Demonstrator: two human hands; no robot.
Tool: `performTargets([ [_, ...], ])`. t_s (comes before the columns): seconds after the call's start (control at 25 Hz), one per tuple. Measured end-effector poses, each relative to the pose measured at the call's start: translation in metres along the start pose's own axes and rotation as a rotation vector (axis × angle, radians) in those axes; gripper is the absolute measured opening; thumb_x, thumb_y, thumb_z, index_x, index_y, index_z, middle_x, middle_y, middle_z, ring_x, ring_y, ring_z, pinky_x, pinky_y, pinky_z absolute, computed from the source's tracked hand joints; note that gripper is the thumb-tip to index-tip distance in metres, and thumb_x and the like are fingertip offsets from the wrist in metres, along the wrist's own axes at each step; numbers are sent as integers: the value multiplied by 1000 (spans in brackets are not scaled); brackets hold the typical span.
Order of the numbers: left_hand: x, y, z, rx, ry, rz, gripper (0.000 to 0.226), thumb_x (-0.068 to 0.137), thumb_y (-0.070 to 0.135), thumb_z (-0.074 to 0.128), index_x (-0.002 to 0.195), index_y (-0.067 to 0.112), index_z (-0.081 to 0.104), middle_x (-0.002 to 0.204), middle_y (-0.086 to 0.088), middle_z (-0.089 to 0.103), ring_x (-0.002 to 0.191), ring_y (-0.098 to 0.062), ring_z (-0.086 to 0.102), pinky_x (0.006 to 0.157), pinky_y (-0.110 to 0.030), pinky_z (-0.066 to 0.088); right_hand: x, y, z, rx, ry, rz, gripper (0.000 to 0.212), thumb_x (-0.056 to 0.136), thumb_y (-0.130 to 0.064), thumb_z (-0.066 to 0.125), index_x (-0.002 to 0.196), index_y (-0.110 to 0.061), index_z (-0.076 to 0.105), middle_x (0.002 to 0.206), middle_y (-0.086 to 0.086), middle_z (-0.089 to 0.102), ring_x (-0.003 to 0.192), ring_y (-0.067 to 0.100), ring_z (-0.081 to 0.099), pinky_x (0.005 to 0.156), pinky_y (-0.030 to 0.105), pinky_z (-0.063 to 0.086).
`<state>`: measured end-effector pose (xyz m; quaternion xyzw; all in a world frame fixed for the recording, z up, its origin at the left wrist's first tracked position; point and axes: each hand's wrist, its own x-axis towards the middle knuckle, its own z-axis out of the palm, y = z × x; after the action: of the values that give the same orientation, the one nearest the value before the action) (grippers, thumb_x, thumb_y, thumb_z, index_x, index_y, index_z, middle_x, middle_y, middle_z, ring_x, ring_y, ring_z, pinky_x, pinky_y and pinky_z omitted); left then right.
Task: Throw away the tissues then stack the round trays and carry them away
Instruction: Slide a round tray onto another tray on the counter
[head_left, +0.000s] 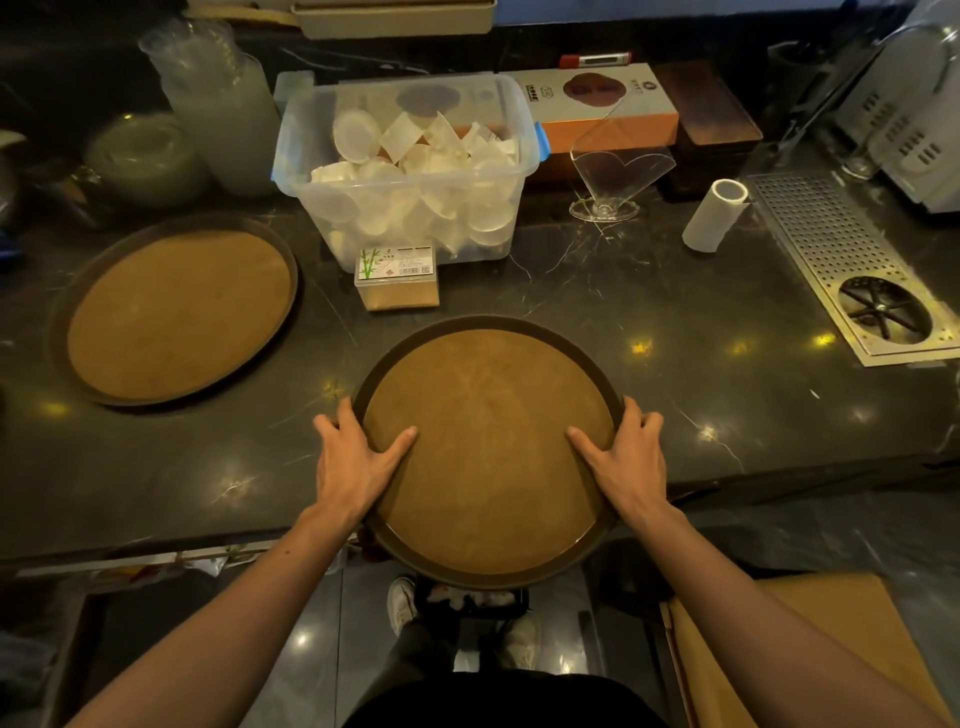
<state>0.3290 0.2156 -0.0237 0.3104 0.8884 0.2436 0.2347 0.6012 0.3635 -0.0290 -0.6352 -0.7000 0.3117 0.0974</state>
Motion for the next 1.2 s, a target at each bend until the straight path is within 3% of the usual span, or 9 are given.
performTargets([
  [0.36, -37, -2, -22, -119, 143, -1, 106, 69, 57, 75, 148, 12, 22, 138, -15, 28, 122, -33, 45, 101, -40, 40, -17, -9, -9, 125, 49, -135, 89, 79, -58, 68, 146, -16, 27, 130, 9, 35, 111, 24, 49, 88, 35, 44],
  [0.64, -74, -38, -61, -163, 274, -83, 106, 67, 55, 78, 147, 12, 24, 140, -16, 30, 126, -34, 43, 104, -43, 39, -43, -50, 7, 139, 26, -249, 87, 78, -58, 69, 145, -19, 28, 129, 6, 35, 111, 22, 49, 94, 43, 48],
  [1.2, -130, -236, -224, -286, 447, -188, 105, 70, 52, 78, 149, 10, 23, 142, -16, 27, 130, -34, 38, 108, -40, 34, -188, -226, 137, 87, -40, -444, 87, 79, -57, 69, 145, -17, 29, 133, 8, 36, 119, 28, 47, 98, 47, 44],
])
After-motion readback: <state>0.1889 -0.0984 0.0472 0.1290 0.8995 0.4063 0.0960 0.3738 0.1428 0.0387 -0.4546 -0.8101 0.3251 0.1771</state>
